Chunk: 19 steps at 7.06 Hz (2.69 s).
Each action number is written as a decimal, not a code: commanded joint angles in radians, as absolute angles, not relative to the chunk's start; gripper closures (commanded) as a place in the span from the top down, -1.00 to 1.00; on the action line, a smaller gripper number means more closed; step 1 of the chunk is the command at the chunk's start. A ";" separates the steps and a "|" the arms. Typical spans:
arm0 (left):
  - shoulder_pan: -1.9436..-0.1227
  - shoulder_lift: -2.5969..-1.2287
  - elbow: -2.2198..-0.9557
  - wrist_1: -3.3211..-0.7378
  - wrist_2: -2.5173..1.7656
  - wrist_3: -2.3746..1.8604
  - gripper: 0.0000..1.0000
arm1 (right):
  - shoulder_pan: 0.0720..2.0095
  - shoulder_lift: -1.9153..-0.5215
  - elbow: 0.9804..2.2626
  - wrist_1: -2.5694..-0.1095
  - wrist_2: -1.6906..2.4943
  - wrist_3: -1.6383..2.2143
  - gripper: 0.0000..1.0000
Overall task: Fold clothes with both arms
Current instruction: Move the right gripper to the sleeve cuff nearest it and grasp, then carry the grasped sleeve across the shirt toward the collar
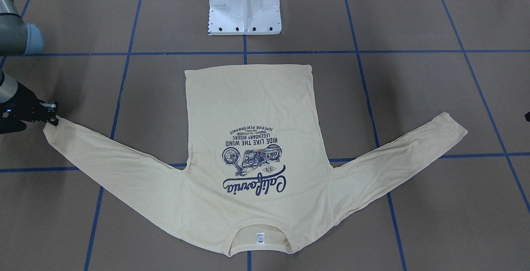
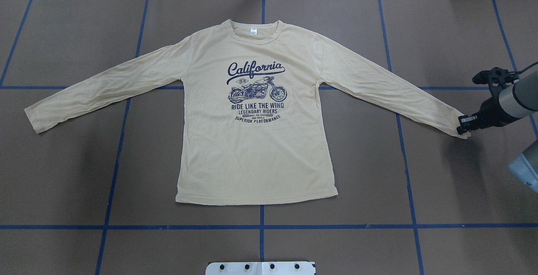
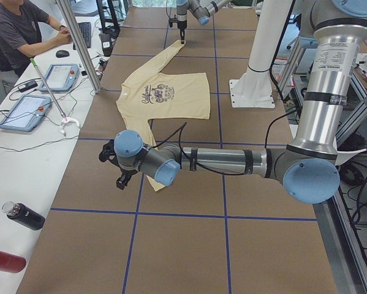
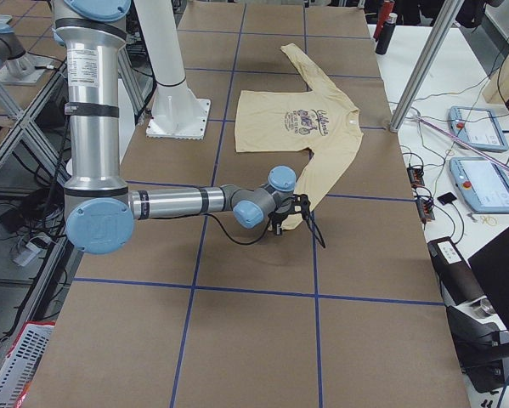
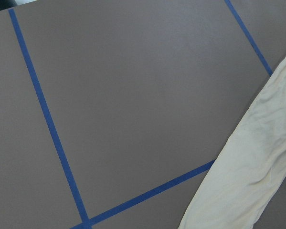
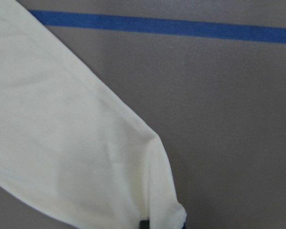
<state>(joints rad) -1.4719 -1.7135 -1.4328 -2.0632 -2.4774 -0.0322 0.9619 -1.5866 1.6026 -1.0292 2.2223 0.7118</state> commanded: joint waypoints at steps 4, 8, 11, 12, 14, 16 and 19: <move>-1.471 -1.713 -1.420 -2.063 -2.476 -0.031 1.00 | 0.960 -1.391 1.753 -1.334 2.215 0.712 -1.00; -1.474 -1.726 -1.394 -2.065 -2.471 -0.031 1.00 | 0.953 -0.998 1.633 -1.482 2.218 0.794 -1.00; -1.474 -1.720 -1.393 -2.063 -2.471 -0.031 1.00 | 0.940 -0.681 1.390 -1.423 2.238 0.793 -1.00; -1.474 -1.720 -1.388 -2.063 -2.471 -0.031 1.00 | 0.934 -0.623 1.265 -1.260 2.243 0.795 -1.00; -1.474 -1.730 -1.361 -2.065 -2.470 -0.029 1.00 | 0.914 -0.452 1.111 -1.210 2.237 0.856 -1.00; -1.474 -1.732 -1.348 -2.065 -2.470 -0.029 1.00 | 0.861 -0.388 1.091 -1.207 2.156 0.861 -1.00; -1.474 -1.732 -1.347 -2.065 -2.470 -0.029 1.00 | 0.789 -0.347 1.046 -1.186 2.045 0.862 -1.00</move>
<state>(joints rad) -1.4746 -1.7317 -1.3475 -2.0647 -2.4697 -0.0291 0.8180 -0.3546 1.0670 -1.2011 2.0885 0.8614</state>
